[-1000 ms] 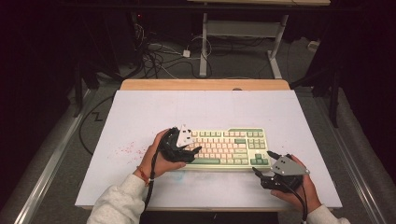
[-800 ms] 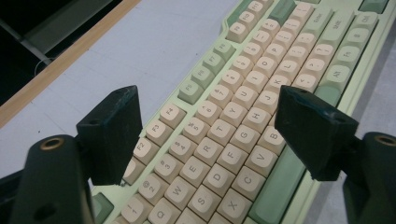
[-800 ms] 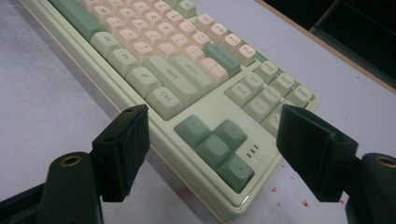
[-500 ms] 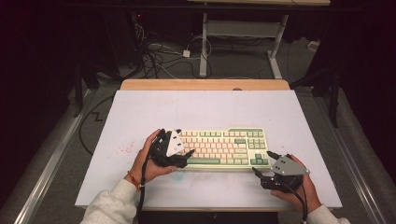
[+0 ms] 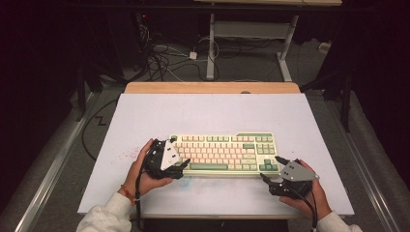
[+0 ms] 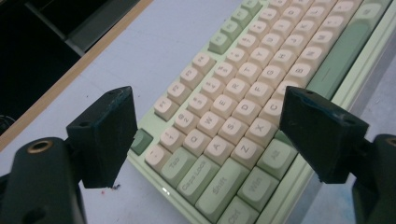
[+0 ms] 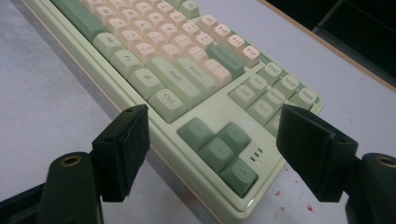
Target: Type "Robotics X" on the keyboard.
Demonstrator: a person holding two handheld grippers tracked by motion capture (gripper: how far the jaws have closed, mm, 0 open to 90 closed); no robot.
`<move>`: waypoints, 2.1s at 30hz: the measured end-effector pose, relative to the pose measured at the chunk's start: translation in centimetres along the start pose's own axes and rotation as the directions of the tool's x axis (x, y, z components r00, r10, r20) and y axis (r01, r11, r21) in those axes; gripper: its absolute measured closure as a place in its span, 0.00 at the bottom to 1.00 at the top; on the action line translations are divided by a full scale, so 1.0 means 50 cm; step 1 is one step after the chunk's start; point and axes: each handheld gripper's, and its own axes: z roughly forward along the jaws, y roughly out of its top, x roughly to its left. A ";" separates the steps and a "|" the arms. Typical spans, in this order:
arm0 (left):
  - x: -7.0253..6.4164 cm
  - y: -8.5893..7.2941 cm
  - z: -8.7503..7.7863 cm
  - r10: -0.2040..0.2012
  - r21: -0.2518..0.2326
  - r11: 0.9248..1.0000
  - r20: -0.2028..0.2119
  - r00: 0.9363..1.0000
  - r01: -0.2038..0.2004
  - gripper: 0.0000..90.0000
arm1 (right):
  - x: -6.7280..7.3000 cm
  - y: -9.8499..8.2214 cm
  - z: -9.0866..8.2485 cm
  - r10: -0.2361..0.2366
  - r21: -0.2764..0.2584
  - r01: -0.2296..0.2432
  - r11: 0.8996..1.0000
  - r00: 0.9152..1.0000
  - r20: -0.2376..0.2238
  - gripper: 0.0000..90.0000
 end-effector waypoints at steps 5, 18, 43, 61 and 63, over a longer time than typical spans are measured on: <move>0.004 -0.018 -0.007 -0.002 0.011 1.000 0.003 1.000 0.002 0.20 | -0.002 0.004 0.004 0.015 -0.006 -0.015 1.000 1.000 -0.007 0.29; 0.008 -0.059 -0.032 -0.029 0.050 0.998 0.000 1.000 0.029 0.20 | -0.008 0.026 0.008 0.050 -0.033 -0.053 0.998 0.995 -0.088 0.54; -0.003 -0.121 -0.054 -0.104 0.116 0.988 0.015 0.994 0.102 0.19 | 0.015 0.139 0.124 -0.004 0.032 0.010 0.999 0.978 -0.207 1.00; -0.002 -0.123 -0.042 -0.094 0.141 0.986 0.035 0.995 0.088 0.19 | 0.048 0.202 0.239 -0.041 0.091 0.064 0.994 0.970 -0.241 1.00; -0.002 -0.124 -0.041 -0.091 0.144 0.986 0.037 0.995 0.085 0.19 | 0.049 0.205 0.244 -0.045 0.096 0.070 0.993 0.970 -0.240 1.00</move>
